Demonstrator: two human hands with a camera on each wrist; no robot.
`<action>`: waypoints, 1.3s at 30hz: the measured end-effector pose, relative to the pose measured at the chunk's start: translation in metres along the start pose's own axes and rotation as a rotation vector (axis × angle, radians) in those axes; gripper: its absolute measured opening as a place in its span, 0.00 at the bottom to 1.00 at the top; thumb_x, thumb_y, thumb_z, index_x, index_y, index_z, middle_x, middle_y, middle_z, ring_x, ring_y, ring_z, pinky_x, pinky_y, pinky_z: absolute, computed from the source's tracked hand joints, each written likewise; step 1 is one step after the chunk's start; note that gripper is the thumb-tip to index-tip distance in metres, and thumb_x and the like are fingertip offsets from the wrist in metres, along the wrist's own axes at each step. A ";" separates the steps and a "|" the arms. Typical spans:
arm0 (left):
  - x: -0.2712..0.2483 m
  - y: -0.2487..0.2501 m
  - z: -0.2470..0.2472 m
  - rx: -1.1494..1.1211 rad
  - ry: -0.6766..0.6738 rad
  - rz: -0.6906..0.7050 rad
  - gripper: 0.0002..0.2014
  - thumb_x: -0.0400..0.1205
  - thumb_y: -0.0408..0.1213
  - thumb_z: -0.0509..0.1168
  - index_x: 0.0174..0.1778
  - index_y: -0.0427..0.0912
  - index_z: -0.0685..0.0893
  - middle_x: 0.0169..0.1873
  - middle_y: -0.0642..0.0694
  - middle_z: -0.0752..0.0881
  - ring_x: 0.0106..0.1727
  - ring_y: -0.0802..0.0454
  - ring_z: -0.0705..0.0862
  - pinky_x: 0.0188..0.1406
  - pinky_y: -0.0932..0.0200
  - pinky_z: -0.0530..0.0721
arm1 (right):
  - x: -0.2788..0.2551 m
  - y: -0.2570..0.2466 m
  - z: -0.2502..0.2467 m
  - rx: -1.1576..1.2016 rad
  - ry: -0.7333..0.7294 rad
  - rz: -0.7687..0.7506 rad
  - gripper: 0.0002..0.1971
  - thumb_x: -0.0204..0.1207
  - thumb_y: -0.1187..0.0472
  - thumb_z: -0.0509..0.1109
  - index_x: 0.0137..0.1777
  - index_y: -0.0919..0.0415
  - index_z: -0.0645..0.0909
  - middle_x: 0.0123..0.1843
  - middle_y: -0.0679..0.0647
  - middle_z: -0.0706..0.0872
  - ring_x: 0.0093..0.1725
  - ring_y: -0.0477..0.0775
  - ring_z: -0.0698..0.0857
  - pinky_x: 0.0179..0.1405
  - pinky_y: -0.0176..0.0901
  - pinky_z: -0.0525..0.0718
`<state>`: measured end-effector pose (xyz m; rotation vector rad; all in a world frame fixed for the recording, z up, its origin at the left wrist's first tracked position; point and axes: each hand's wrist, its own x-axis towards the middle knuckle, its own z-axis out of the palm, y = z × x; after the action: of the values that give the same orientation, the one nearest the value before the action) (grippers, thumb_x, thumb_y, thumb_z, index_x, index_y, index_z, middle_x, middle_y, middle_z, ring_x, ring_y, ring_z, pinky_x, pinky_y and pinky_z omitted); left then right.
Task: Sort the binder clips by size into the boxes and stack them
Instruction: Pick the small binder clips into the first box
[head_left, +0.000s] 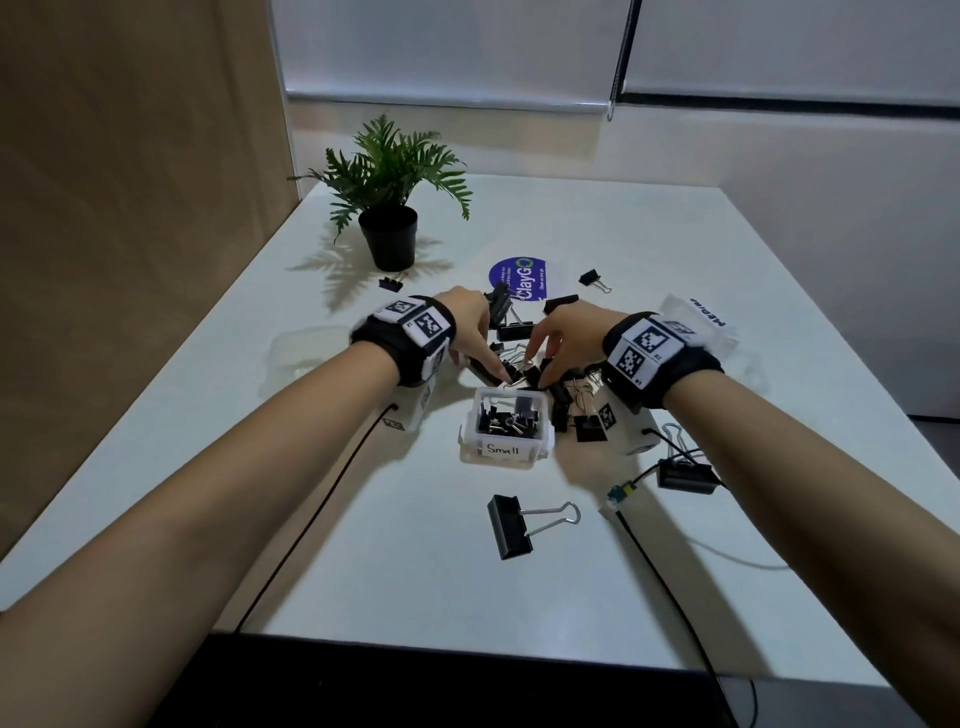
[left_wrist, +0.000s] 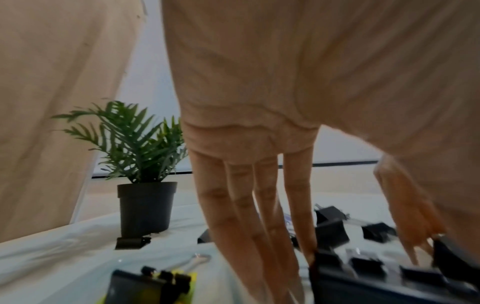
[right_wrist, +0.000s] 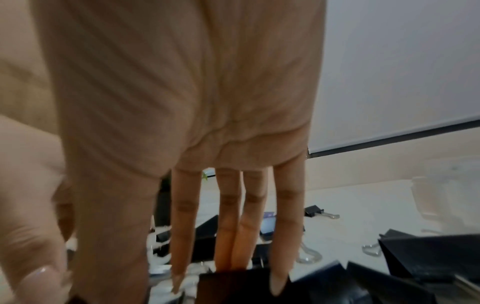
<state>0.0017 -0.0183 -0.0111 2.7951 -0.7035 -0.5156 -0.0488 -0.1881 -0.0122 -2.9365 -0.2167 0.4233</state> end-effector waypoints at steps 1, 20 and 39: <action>0.001 0.002 0.002 0.036 0.009 0.003 0.27 0.61 0.56 0.82 0.44 0.36 0.89 0.35 0.45 0.90 0.39 0.48 0.90 0.34 0.59 0.85 | 0.001 0.000 0.004 -0.038 -0.002 0.003 0.21 0.65 0.53 0.82 0.59 0.53 0.86 0.54 0.51 0.85 0.55 0.50 0.80 0.52 0.42 0.80; -0.004 -0.024 -0.015 -0.097 -0.083 0.020 0.19 0.66 0.43 0.82 0.49 0.39 0.89 0.42 0.43 0.92 0.30 0.59 0.87 0.30 0.61 0.85 | -0.003 0.035 -0.003 0.151 0.240 -0.091 0.11 0.71 0.69 0.73 0.47 0.53 0.91 0.38 0.49 0.86 0.43 0.49 0.87 0.50 0.45 0.86; -0.028 0.003 -0.008 -0.150 -0.206 0.170 0.20 0.63 0.51 0.82 0.43 0.41 0.89 0.30 0.52 0.87 0.33 0.58 0.85 0.32 0.63 0.84 | -0.023 0.047 -0.019 0.172 -0.265 0.217 0.06 0.73 0.65 0.75 0.49 0.62 0.90 0.46 0.58 0.93 0.45 0.51 0.92 0.25 0.28 0.82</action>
<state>-0.0197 -0.0060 0.0054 2.5386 -0.8946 -0.7951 -0.0595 -0.2402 0.0030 -2.7362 0.1035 0.8196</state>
